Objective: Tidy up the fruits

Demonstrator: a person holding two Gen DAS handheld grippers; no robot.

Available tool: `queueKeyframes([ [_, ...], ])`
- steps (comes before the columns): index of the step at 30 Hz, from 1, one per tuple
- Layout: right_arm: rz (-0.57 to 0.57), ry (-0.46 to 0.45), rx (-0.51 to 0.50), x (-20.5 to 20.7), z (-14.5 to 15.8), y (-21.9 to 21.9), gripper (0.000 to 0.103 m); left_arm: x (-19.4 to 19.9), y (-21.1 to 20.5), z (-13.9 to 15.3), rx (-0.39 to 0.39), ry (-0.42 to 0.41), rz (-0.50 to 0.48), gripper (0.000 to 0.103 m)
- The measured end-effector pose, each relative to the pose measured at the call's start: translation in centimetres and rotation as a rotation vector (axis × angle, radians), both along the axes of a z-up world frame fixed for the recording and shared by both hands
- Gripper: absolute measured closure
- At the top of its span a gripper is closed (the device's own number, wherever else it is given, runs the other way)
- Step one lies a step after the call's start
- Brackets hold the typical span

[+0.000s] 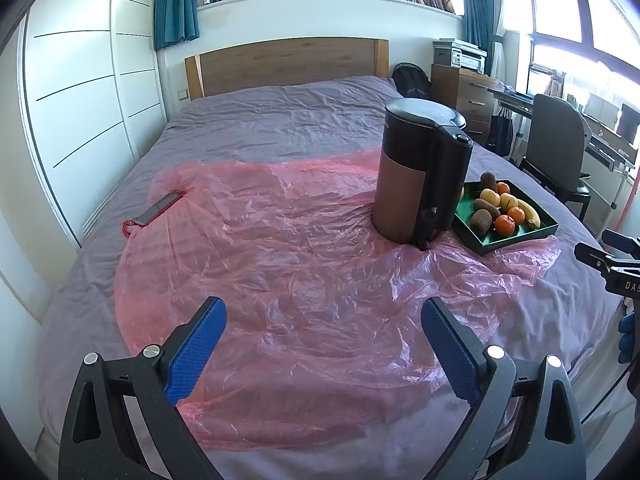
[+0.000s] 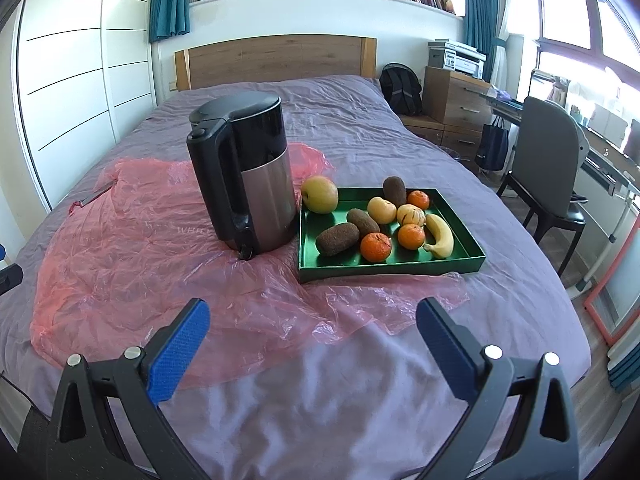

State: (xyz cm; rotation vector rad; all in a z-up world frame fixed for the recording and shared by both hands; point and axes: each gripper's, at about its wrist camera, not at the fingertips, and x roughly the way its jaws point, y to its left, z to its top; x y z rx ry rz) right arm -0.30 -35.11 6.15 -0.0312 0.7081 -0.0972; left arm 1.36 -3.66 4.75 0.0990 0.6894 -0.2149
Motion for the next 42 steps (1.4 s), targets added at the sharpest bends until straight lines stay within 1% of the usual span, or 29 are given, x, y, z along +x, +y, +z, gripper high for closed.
queueKeyframes([
  [8,-0.006,-0.008,-0.034,0.3,0.5,-0.9,0.0,0.6,-2.0,0.8,-0.024,-0.01,-0.026,0.007],
  [12,-0.013,-0.018,-0.055,0.3,1.0,-1.6,0.0,0.7,-3.3,1.1,-0.015,-0.013,-0.041,0.007],
  [16,-0.022,-0.029,-0.05,0.1,1.3,-2.7,0.0,0.9,-4.1,1.2,-0.006,-0.014,-0.037,0.004],
  [21,-0.04,-0.034,-0.041,0.1,1.1,-4.0,0.0,0.7,-4.9,1.0,0.014,-0.006,-0.043,0.004],
  [27,-0.054,-0.039,-0.023,0.2,0.8,-5.2,0.0,0.6,-5.0,1.1,0.025,-0.002,-0.038,0.004],
  [34,-0.055,-0.042,-0.021,0.4,0.6,-5.4,0.0,0.5,-4.6,1.2,0.03,0.0,-0.022,0.004],
  [42,-0.026,-0.052,-0.02,1.5,0.3,-5.4,0.0,0.4,-4.2,1.3,0.038,0.008,0.005,0.004],
])
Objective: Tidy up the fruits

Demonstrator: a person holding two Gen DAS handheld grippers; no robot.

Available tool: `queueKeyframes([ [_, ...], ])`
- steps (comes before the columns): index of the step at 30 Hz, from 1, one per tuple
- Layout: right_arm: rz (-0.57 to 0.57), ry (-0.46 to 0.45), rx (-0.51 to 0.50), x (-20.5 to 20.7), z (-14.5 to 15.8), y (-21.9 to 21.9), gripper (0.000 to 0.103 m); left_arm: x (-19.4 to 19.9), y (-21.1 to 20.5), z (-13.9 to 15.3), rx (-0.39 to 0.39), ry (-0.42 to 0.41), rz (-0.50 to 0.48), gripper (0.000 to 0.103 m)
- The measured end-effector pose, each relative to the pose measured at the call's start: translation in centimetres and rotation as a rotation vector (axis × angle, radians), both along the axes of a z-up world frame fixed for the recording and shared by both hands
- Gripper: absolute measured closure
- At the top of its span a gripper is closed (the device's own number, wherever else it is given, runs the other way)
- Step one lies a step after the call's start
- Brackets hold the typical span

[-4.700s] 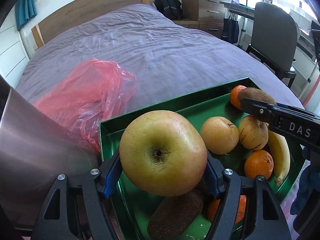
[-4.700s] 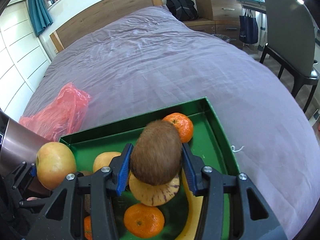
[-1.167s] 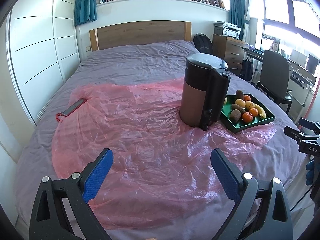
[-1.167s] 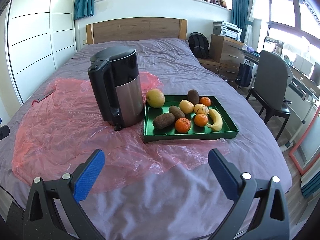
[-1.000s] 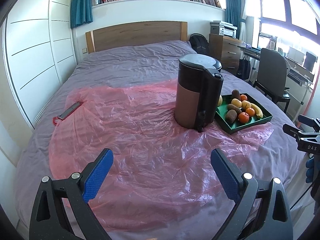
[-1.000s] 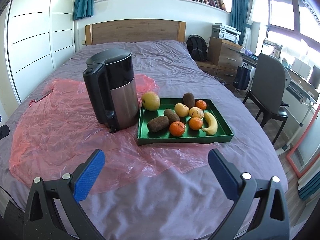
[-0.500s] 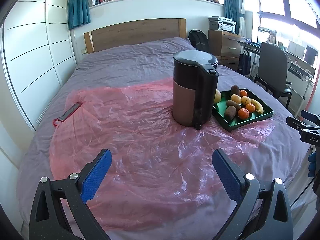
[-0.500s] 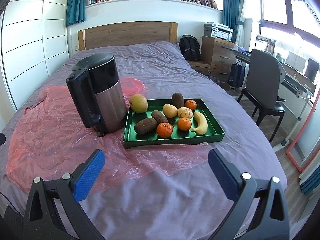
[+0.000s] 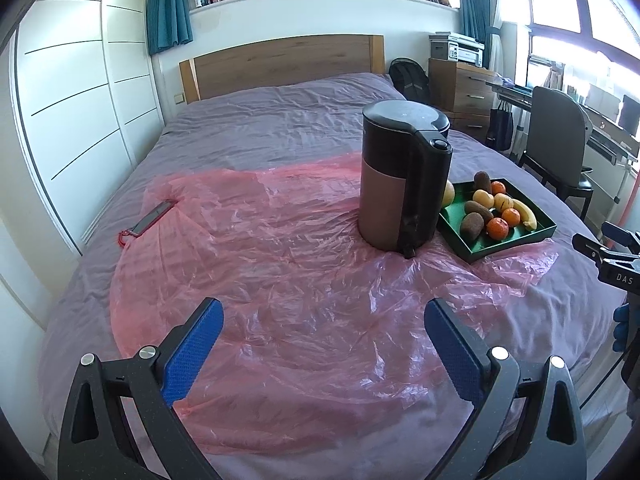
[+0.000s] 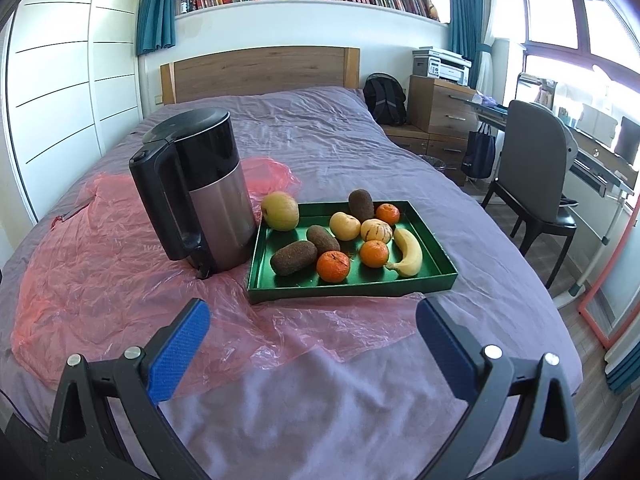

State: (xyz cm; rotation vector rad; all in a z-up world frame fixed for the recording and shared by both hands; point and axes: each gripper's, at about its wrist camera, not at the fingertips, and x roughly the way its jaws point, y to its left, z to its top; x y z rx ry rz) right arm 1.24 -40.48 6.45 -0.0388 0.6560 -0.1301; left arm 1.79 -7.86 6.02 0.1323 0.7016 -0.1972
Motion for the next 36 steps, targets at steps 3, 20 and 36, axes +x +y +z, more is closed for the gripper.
queueKeyframes([
  [3,0.012,-0.003,-0.002,0.5,-0.3,0.3,0.0,-0.3,0.2,-0.1,0.014,0.003,0.013,0.004],
  [20,0.035,0.002,-0.007,1.2,-0.9,1.3,0.0,-0.2,1.2,-0.4,0.002,0.018,0.028,0.004],
  [36,0.064,0.019,-0.041,0.6,-0.3,2.1,0.0,-0.1,1.4,-0.5,-0.037,0.02,0.024,0.004],
])
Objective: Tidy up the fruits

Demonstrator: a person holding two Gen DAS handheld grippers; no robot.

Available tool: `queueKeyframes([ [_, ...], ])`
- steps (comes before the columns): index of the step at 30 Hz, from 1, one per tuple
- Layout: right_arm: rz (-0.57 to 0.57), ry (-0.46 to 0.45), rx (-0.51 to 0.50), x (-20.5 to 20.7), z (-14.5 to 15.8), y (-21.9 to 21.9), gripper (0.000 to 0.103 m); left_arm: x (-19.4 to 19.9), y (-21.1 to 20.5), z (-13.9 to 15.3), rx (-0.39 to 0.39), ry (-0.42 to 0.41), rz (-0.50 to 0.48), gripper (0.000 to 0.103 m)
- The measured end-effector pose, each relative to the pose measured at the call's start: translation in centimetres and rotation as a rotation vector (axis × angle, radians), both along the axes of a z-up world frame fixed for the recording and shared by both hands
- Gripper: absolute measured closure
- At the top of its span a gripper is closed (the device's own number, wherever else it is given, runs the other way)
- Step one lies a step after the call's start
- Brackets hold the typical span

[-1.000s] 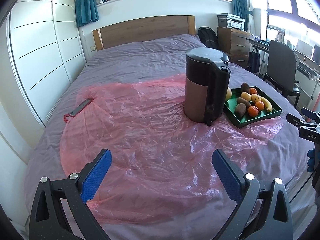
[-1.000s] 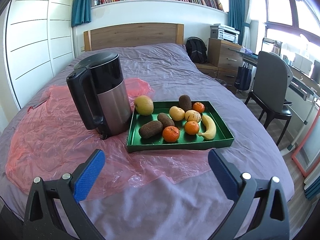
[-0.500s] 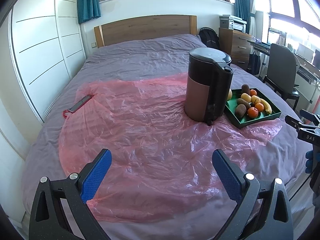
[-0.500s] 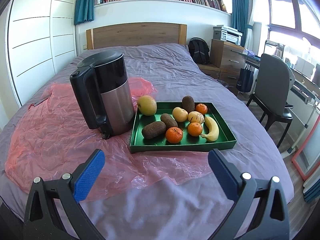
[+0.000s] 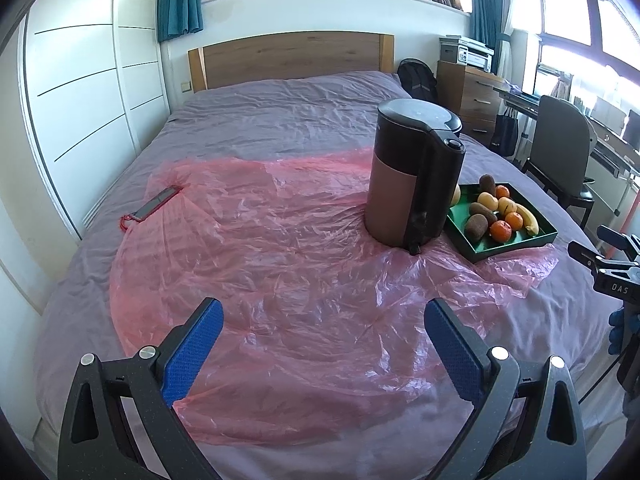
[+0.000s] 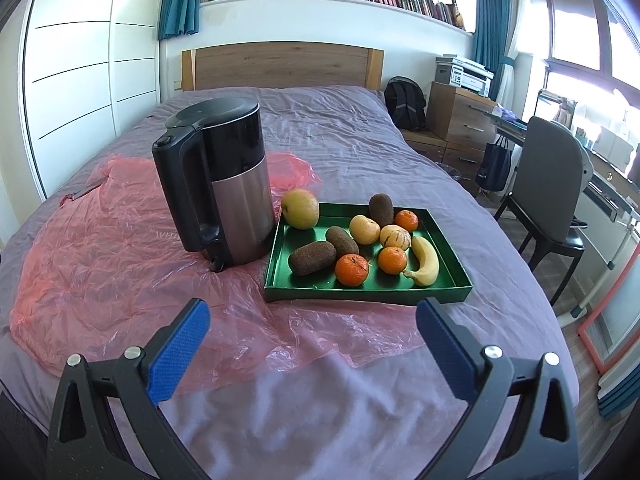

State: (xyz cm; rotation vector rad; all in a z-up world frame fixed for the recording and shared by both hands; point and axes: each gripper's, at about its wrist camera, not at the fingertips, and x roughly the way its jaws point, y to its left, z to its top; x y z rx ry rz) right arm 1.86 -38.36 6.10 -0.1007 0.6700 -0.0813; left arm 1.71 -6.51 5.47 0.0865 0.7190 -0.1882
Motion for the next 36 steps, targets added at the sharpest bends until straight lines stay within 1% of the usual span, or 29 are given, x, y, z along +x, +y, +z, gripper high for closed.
queueKeyframes([
  [22,-0.007,0.012,-0.009,-0.26,-0.02,-0.21,0.0,0.13,-0.14,-0.2,-0.004,0.0,-0.009,0.004],
  [36,-0.021,0.015,-0.008,-0.4,-0.38,-0.65,0.0,0.41,0.19,-0.84,-0.001,0.006,0.016,0.004],
])
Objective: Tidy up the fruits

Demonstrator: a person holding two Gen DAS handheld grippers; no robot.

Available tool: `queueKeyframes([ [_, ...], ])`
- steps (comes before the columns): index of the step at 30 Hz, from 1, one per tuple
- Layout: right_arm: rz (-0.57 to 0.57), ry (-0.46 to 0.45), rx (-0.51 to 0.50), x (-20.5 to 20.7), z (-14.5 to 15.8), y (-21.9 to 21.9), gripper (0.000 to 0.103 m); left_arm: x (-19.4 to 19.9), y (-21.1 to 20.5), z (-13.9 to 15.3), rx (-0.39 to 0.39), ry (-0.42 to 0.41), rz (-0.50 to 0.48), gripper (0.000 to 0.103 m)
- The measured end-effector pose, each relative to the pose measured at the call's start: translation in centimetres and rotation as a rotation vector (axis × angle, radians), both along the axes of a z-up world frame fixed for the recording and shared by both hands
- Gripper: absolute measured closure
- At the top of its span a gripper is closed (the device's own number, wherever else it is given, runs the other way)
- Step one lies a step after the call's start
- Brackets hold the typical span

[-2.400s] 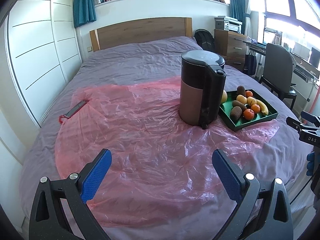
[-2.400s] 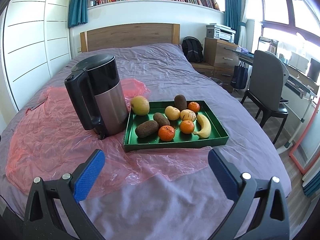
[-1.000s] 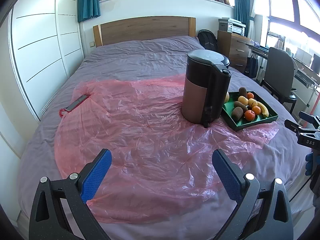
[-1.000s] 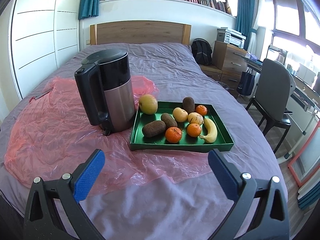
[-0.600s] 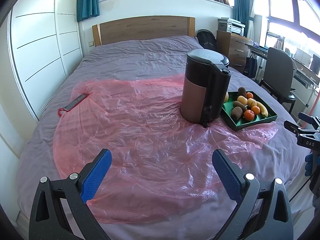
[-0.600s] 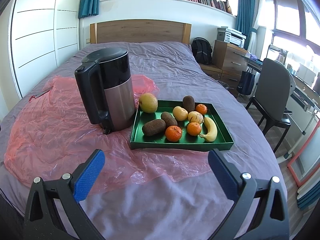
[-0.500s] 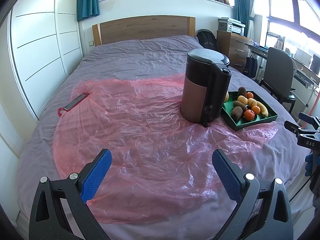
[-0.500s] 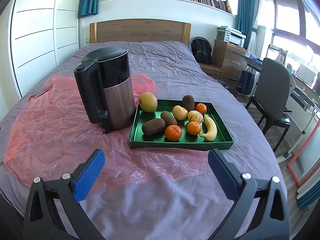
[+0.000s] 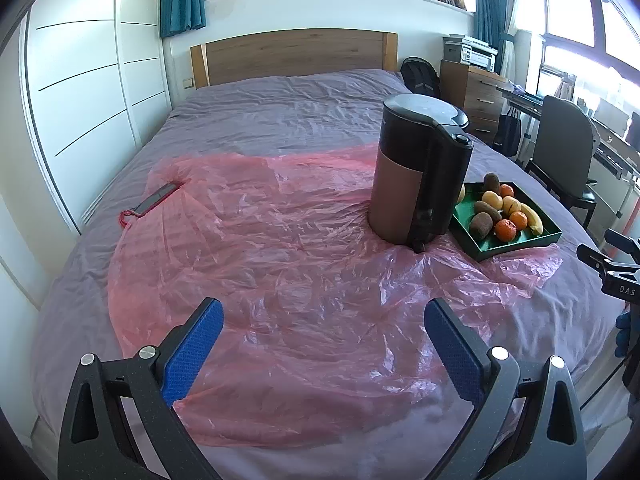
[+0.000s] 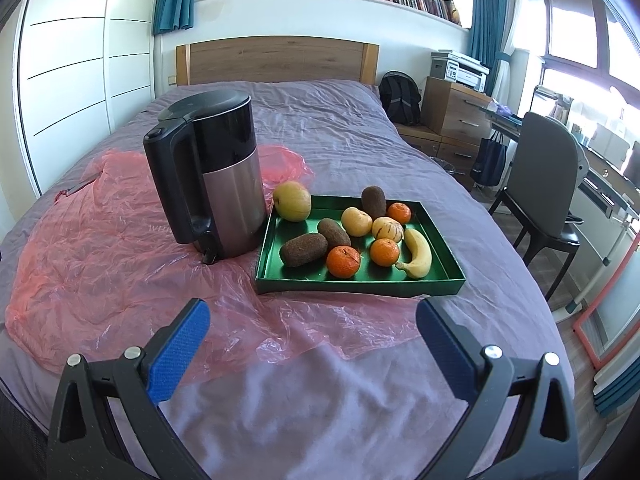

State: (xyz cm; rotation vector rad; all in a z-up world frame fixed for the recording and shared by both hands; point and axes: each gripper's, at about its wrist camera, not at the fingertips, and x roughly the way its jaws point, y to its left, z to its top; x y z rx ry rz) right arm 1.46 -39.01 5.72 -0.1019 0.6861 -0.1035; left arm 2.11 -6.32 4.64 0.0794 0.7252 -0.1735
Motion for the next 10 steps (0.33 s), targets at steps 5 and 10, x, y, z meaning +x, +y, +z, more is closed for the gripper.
queueKeyframes([
  [5,-0.005,-0.002,-0.002,0.0,0.08,-0.16,0.0,0.05,0.15,-0.01,0.001,-0.004,0.012,0.004],
  [10,-0.008,-0.004,-0.003,-0.06,0.19,-0.31,0.0,0.16,0.31,-0.21,0.0,0.002,0.019,0.004],
])
